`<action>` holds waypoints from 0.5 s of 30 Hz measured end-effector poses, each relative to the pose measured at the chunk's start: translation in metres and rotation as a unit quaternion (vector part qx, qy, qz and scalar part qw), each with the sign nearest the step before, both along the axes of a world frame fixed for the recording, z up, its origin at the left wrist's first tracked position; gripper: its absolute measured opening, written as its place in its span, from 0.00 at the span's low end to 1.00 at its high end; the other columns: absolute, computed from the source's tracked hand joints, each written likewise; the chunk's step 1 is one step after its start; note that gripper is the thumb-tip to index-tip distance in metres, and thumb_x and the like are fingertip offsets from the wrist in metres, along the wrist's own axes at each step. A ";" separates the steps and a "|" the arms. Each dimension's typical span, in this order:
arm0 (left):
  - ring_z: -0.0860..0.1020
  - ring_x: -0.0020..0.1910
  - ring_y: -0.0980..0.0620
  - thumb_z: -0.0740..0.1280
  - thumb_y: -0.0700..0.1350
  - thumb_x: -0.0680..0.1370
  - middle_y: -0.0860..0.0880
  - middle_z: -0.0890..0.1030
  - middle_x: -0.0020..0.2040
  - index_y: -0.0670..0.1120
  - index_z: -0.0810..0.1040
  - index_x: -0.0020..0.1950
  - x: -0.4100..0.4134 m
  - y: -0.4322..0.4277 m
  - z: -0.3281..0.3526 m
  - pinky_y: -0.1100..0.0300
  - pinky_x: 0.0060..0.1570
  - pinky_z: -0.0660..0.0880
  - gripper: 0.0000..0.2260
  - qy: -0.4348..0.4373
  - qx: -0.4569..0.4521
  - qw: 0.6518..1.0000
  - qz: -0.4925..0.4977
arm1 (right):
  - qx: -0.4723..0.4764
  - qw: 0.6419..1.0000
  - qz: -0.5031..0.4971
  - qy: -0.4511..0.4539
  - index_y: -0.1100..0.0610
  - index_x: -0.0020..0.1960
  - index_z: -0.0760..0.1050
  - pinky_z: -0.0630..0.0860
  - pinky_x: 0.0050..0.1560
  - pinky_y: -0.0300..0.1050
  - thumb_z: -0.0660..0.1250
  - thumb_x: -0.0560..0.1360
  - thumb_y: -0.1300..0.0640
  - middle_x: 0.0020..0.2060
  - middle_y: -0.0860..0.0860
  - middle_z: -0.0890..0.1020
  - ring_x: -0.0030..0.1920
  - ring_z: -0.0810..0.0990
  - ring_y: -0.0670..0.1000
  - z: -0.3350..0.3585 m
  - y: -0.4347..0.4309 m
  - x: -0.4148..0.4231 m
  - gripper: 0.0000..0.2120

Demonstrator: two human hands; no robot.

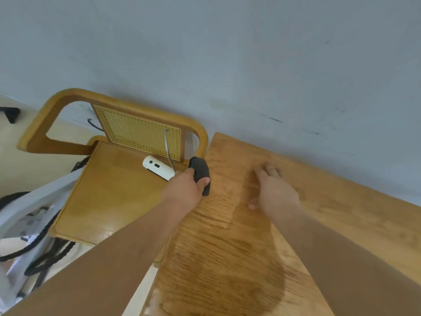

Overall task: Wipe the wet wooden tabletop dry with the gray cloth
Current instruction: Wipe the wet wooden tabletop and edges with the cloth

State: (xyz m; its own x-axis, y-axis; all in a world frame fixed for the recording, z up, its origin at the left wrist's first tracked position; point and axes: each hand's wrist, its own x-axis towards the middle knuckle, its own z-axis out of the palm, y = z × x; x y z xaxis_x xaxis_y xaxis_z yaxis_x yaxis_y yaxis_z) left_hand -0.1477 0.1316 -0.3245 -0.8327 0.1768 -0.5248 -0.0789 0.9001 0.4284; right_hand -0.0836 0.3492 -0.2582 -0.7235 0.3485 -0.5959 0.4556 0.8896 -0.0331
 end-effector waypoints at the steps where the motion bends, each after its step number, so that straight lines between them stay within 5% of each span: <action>1: 0.78 0.54 0.41 0.58 0.63 0.83 0.42 0.78 0.57 0.45 0.73 0.60 -0.011 0.007 0.001 0.45 0.52 0.78 0.22 0.008 -0.003 1.000 -0.008 | -0.002 1.000 -0.009 -0.006 0.45 0.82 0.50 0.65 0.69 0.69 0.82 0.67 0.53 0.82 0.48 0.45 0.82 0.44 0.57 -0.001 0.002 -0.003 0.55; 7: 0.79 0.53 0.41 0.57 0.63 0.83 0.44 0.78 0.52 0.45 0.73 0.62 -0.091 0.057 0.010 0.49 0.48 0.78 0.22 0.039 -0.053 0.993 -0.095 | -0.015 0.999 -0.036 -0.034 0.42 0.82 0.47 0.70 0.66 0.67 0.85 0.61 0.50 0.82 0.48 0.41 0.82 0.42 0.59 -0.002 0.014 -0.017 0.63; 10: 0.78 0.54 0.41 0.55 0.63 0.84 0.42 0.78 0.58 0.44 0.73 0.63 -0.123 0.074 0.014 0.47 0.52 0.78 0.24 0.062 -0.070 0.981 -0.172 | -0.028 0.998 -0.043 -0.034 0.41 0.82 0.44 0.68 0.70 0.66 0.85 0.61 0.51 0.82 0.47 0.38 0.82 0.40 0.57 -0.002 0.018 -0.015 0.64; 13: 0.76 0.57 0.43 0.52 0.66 0.83 0.45 0.75 0.61 0.47 0.76 0.63 -0.140 0.094 0.018 0.45 0.54 0.77 0.26 0.098 -0.101 0.953 -0.269 | -0.034 0.998 -0.050 -0.037 0.40 0.82 0.42 0.67 0.71 0.66 0.84 0.62 0.51 0.81 0.46 0.36 0.82 0.38 0.56 -0.005 0.018 -0.015 0.64; 15: 0.78 0.53 0.46 0.51 0.67 0.82 0.49 0.79 0.53 0.50 0.79 0.56 -0.141 0.119 0.023 0.49 0.49 0.76 0.26 0.104 -0.122 0.927 -0.339 | -0.041 0.997 -0.053 -0.041 0.40 0.82 0.42 0.64 0.72 0.67 0.84 0.62 0.51 0.81 0.46 0.34 0.81 0.37 0.56 -0.006 0.019 -0.016 0.64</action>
State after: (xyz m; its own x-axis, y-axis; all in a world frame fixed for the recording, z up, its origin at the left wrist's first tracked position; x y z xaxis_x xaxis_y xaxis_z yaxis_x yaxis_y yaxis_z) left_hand -0.2890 0.2504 -0.3018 -0.6605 0.5945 -0.4585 0.6026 0.7841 0.1487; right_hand -0.0995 0.3679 -0.2645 -0.6331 0.3684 -0.6808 0.5514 0.8319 -0.0626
